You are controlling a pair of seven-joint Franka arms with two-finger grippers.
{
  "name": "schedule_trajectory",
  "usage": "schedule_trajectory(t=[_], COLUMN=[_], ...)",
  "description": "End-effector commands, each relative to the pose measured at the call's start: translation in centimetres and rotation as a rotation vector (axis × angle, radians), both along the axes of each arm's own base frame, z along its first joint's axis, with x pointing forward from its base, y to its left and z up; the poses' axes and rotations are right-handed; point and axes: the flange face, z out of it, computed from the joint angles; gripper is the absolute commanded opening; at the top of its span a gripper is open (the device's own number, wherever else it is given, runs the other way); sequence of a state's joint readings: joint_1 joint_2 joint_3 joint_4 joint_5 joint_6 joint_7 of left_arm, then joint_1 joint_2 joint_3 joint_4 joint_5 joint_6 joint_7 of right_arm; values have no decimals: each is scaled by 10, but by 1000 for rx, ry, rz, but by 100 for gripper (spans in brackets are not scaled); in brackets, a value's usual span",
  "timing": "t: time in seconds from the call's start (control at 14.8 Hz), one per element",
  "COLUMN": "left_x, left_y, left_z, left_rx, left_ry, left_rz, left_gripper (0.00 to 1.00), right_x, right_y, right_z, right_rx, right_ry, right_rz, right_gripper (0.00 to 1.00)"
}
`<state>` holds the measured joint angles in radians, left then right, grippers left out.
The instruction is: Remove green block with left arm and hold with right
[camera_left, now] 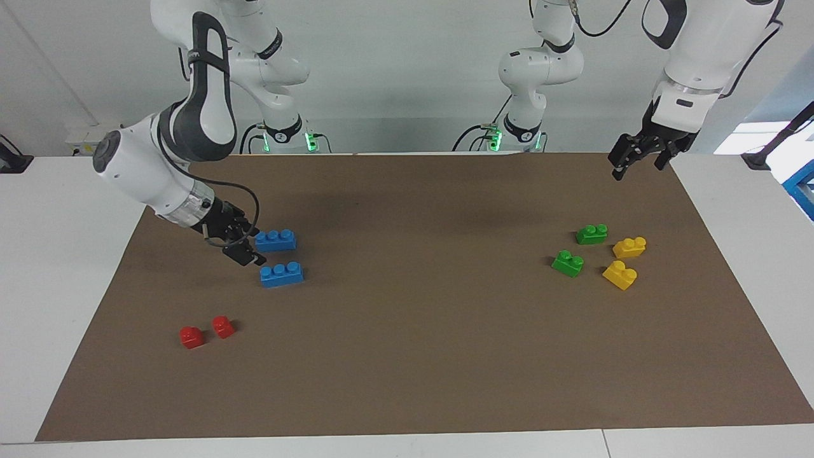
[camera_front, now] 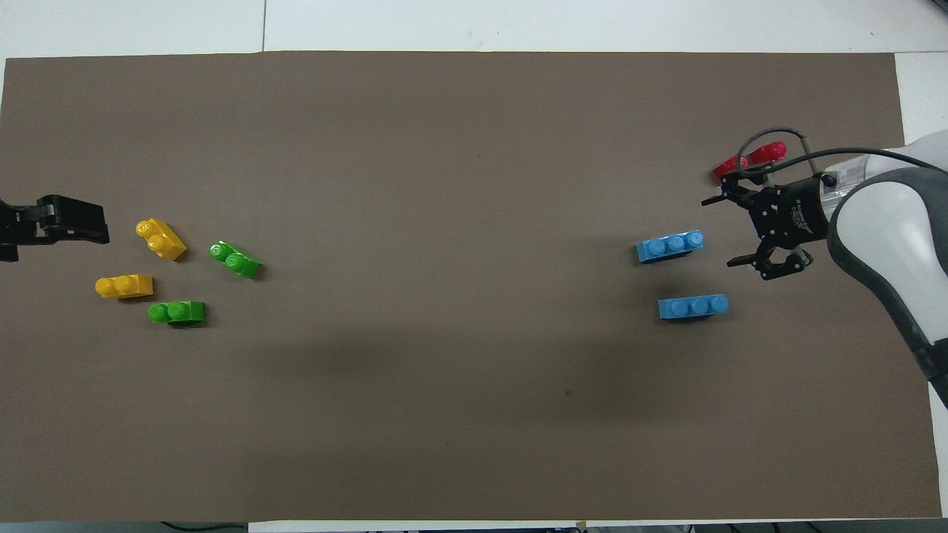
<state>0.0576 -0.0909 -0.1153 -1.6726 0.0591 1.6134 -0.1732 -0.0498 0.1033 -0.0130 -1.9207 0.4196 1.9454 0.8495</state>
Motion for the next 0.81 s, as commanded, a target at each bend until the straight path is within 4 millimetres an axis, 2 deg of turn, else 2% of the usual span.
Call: schedule_trajectory(t=[0.0, 0.2, 0.34, 0.54, 0.74], left_x=[0, 0, 1, 4, 6], left_y=[-3, 0, -2, -1, 9], left_z=[7, 11, 13, 22, 27], left_rx=[-10, -8, -14, -95, -123], left_ry=[38, 38, 32, 24, 20], left_rz=[-41, -146, -155, -134, -109], left_gripper=[100, 100, 100, 100, 100], right_x=[-11, -28, -37, -48, -60], right_y=[14, 15, 15, 15, 19], right_z=[73, 137, 171, 203, 218], right_rx=[-76, -120, -166, -263, -314], right_ry=[-80, -158, -188, -243, -259], right_rz=[160, 297, 387, 615, 821], right_gripper=[100, 100, 100, 100, 100])
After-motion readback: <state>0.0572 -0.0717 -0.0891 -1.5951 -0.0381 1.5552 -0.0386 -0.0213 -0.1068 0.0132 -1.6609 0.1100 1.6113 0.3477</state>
